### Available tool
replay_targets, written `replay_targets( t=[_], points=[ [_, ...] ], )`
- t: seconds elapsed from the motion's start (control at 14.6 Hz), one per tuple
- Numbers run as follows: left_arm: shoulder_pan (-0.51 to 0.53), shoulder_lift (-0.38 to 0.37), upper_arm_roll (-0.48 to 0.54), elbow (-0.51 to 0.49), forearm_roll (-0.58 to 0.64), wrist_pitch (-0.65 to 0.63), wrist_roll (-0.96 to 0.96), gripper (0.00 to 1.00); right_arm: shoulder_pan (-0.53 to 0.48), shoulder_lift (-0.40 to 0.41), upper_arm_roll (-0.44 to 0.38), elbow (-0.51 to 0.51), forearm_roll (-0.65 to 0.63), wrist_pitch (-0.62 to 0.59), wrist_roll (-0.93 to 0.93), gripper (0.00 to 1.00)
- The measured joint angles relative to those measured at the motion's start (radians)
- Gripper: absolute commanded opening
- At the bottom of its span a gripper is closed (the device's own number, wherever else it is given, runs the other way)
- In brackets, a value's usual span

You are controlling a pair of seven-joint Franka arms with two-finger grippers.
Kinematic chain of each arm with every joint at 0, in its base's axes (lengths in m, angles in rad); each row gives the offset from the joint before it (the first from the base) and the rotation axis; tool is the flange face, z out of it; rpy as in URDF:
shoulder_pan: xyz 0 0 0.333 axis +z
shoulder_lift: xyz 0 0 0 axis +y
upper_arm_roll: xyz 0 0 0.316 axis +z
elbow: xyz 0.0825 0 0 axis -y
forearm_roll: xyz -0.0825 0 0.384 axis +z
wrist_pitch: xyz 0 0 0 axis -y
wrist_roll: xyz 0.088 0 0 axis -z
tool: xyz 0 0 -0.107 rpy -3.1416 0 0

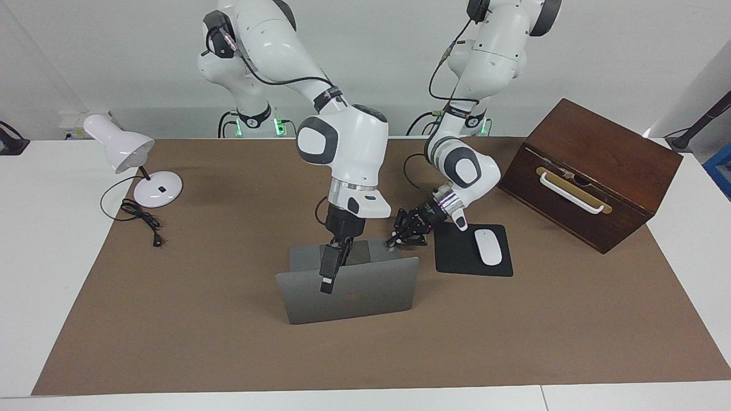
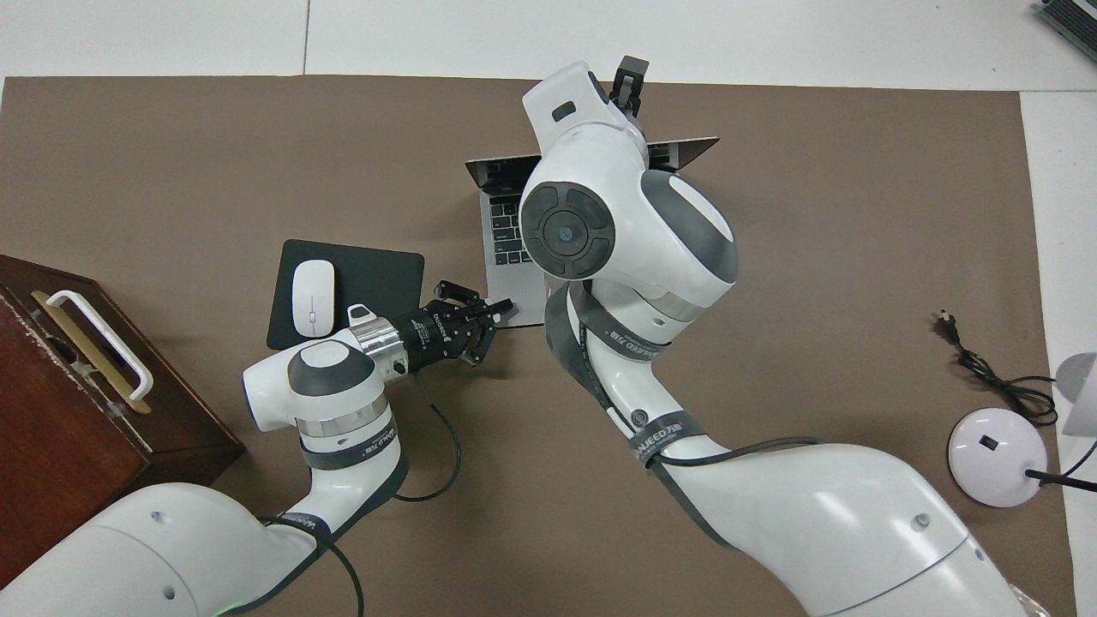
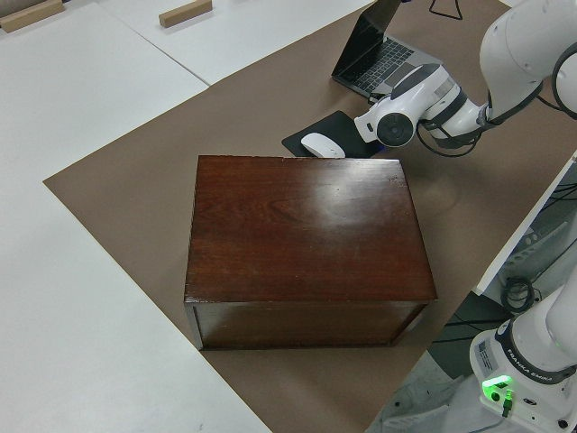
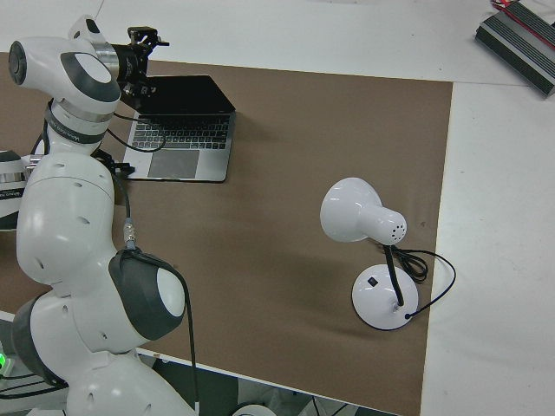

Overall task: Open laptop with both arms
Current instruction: 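Push the lid fully open with the right gripper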

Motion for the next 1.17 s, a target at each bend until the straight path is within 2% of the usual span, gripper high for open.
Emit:
replay_targets(
  t=[1.17],
  points=[
    [0.001, 0.002, 0.001, 0.001, -0.011, 0.000, 0.000, 0.00, -0.002, 0.035, -0.007, 0.061, -0.036, -0.021, 0.012, 1.00]
  ],
)
